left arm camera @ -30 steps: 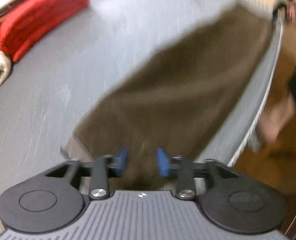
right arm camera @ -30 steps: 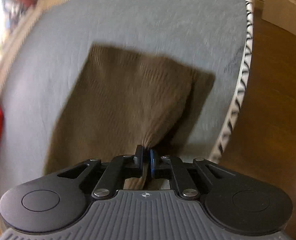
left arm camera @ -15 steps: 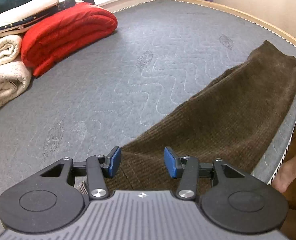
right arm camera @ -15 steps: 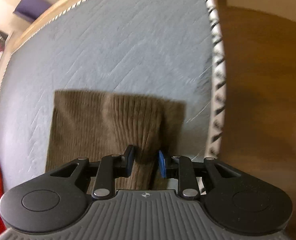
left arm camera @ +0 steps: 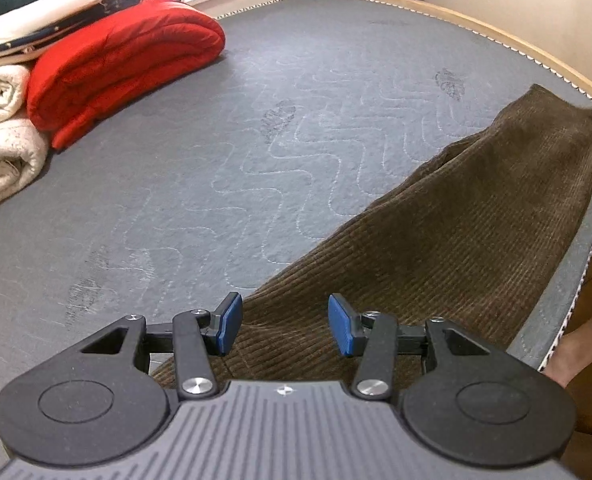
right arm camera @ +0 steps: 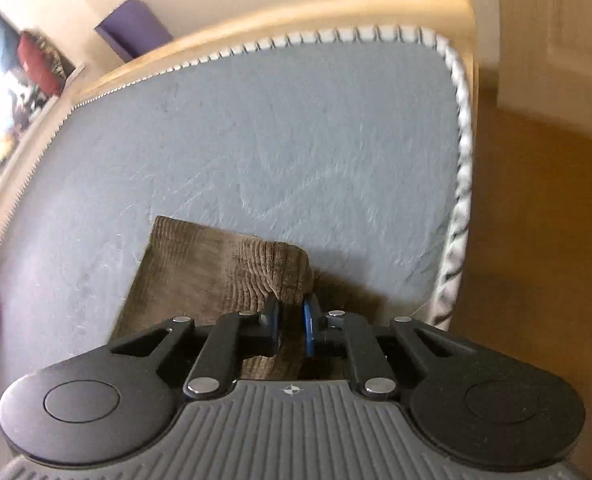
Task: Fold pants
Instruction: 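Lift the cuffs with the right tool and fold them toward the waistband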
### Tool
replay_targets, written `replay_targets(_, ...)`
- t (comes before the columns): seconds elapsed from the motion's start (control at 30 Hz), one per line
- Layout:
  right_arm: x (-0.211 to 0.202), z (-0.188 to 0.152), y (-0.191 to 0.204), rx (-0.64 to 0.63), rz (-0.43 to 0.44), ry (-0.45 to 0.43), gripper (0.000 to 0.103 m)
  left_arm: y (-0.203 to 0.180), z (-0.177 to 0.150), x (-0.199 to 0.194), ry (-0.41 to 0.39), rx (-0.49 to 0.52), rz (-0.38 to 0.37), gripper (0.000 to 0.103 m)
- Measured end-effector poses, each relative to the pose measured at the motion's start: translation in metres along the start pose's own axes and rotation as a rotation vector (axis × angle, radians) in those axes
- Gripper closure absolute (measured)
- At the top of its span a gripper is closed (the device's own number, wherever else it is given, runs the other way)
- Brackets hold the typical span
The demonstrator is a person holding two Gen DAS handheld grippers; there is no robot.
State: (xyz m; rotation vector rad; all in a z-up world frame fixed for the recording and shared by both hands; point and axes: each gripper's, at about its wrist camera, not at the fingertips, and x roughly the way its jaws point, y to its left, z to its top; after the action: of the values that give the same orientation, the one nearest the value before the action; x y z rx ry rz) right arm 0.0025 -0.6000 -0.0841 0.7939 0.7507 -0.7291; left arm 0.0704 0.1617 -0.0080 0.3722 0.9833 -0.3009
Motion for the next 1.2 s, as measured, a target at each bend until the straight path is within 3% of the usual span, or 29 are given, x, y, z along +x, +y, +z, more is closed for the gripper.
replay_targets(0.1,0.021,-0.003,-0.020,0.112,-0.091,0.087,0.091,-0.002,-0.002,0.006,0.030,0.002,-0.012,0.050)
replay_targets(0.17,0.024,-0.003,-0.024,0.155,-0.073,0.095,0.090,-0.002,-0.006,0.013,0.080,-0.001,-0.019,0.050)
replay_targets(0.37,0.012,-0.003,-0.016,0.076,-0.058,0.039,0.080,0.002,-0.033,0.042,0.224,-0.022,-0.060,0.051)
replay_targets(0.43,0.017,-0.003,-0.017,0.075,-0.040,0.047,0.070,0.010,-0.053,0.059,0.318,-0.050,-0.075,0.056)
replay_targets(0.5,0.018,-0.002,-0.019,0.071,-0.028,0.053,0.068,0.018,-0.080,0.079,0.442,-0.054,-0.064,0.055)
replay_targets(0.57,0.018,-0.001,-0.022,0.077,-0.028,0.063,0.068,0.028,-0.081,0.075,0.435,-0.104,-0.094,0.055)
replay_targets(0.63,0.018,0.000,-0.027,0.099,-0.027,0.076,0.068,0.034,-0.077,0.068,0.429,-0.149,-0.057,0.059)
replay_targets(0.7,0.017,-0.001,-0.032,0.126,-0.028,0.081,0.068,0.033,-0.070,0.056,0.365,-0.143,-0.032,0.060)
replay_targets(0.77,0.016,-0.001,-0.035,0.142,-0.024,0.076,0.068,0.041,-0.060,0.043,0.276,-0.208,-0.079,0.060)
replay_targets(0.83,0.014,-0.001,-0.036,0.144,-0.025,0.071,0.067,0.050,-0.057,0.046,0.266,-0.271,-0.085,0.059)
replay_targets(0.87,0.013,-0.002,-0.037,0.147,-0.025,0.071,0.067,0.050,-0.060,0.053,0.311,-0.258,-0.047,0.059)
replay_targets(0.93,0.012,-0.004,-0.039,0.150,-0.029,0.074,0.065,0.039,-0.069,0.069,0.406,-0.127,0.061,0.064)
replay_targets(1.0,0.009,-0.006,-0.043,0.166,-0.028,0.079,0.062,0.030,-0.065,0.067,0.384,-0.081,0.062,0.062)
replay_targets(1.1,0.012,-0.007,-0.045,0.157,-0.012,0.103,0.059,0.023,-0.054,0.053,0.299,-0.090,0.014,0.057)
replay_targets(1.2,0.023,-0.010,-0.042,0.127,-0.002,0.149,0.059,0.014,-0.046,0.050,0.274,-0.074,0.008,0.055)
